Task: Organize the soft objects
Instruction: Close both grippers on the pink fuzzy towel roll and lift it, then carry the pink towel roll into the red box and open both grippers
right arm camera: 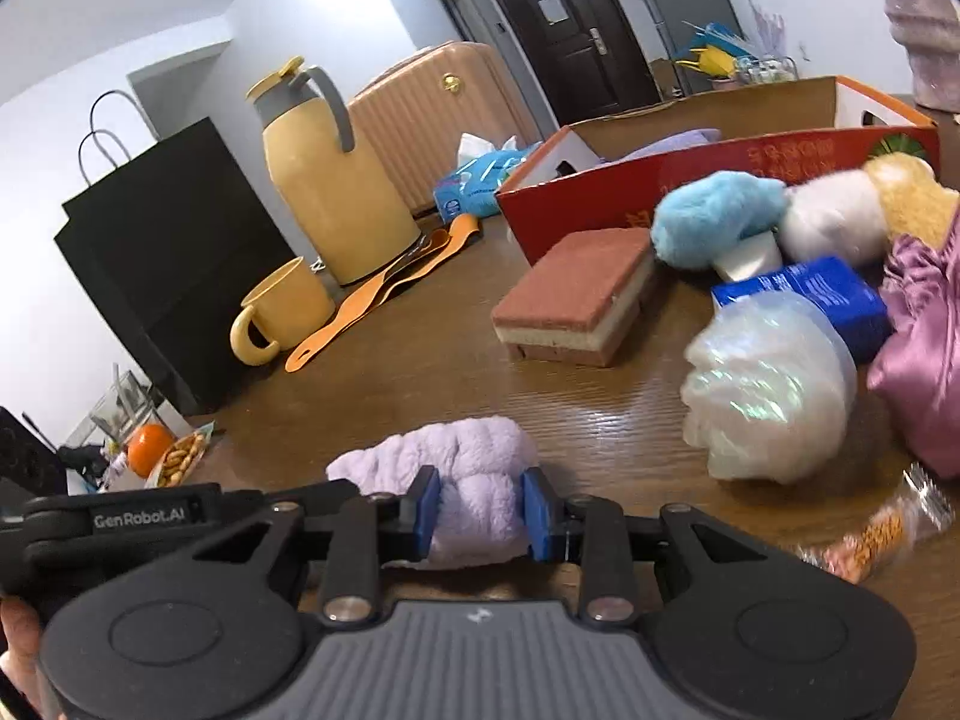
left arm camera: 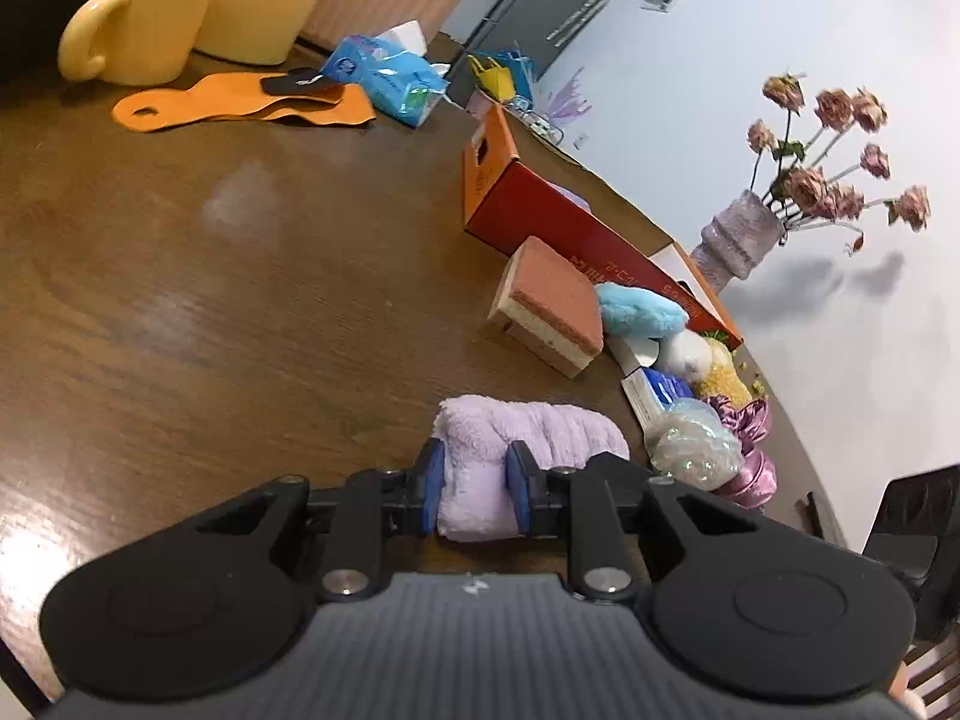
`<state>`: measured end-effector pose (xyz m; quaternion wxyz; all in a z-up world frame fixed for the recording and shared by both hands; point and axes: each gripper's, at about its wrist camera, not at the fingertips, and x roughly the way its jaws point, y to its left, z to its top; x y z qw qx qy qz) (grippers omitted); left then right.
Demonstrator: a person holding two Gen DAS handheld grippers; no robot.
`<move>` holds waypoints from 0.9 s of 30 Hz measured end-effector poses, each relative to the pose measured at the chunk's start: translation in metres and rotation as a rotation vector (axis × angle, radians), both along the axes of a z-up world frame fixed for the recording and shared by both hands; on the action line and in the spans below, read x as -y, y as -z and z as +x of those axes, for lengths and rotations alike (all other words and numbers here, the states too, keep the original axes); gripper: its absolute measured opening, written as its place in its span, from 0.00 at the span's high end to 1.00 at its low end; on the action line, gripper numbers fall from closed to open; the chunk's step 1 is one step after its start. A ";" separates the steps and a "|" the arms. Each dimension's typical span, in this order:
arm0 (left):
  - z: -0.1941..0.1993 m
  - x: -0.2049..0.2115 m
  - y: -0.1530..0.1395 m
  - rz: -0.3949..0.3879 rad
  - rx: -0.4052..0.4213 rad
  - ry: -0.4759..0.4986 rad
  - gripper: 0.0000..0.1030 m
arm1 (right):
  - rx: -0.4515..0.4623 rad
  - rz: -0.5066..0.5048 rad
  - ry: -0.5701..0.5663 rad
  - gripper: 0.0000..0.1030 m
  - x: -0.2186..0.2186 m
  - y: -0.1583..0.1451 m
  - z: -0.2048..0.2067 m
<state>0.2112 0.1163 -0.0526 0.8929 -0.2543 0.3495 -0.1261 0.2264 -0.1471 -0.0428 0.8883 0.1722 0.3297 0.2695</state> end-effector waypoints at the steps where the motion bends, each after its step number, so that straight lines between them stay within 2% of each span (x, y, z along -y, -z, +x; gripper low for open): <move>1: 0.001 0.002 -0.001 0.011 0.005 0.004 0.78 | -0.001 -0.002 0.001 0.71 0.000 0.001 0.001; 3: 0.002 0.004 -0.002 0.017 0.005 0.006 0.78 | -0.008 0.001 0.005 0.73 0.000 0.002 0.004; 6: 0.001 0.003 -0.009 -0.010 0.027 0.024 0.82 | 0.001 -0.002 0.006 0.81 0.000 -0.001 0.004; 9: 0.004 0.008 -0.032 -0.023 0.113 0.058 0.84 | 0.040 0.029 -0.025 0.83 0.004 -0.018 -0.002; 12: 0.033 0.016 -0.066 -0.054 0.182 0.101 0.85 | 0.135 0.072 -0.008 0.83 0.019 -0.050 -0.001; 15: 0.086 0.037 -0.106 -0.056 0.231 0.169 0.85 | 0.210 0.101 0.037 0.83 0.045 -0.085 0.022; 18: 0.155 0.071 -0.137 -0.021 0.243 0.245 0.85 | 0.261 0.060 0.109 0.83 0.077 -0.119 0.072; 20: 0.217 0.103 -0.145 -0.001 0.191 0.271 0.86 | 0.266 0.011 0.146 0.83 0.095 -0.133 0.115; 24: 0.321 0.163 -0.121 0.027 0.096 0.285 0.87 | 0.172 -0.083 0.252 0.83 0.131 -0.138 0.220; 27: 0.376 0.196 -0.086 0.056 -0.013 0.247 0.87 | 0.072 -0.177 0.313 0.83 0.146 -0.116 0.293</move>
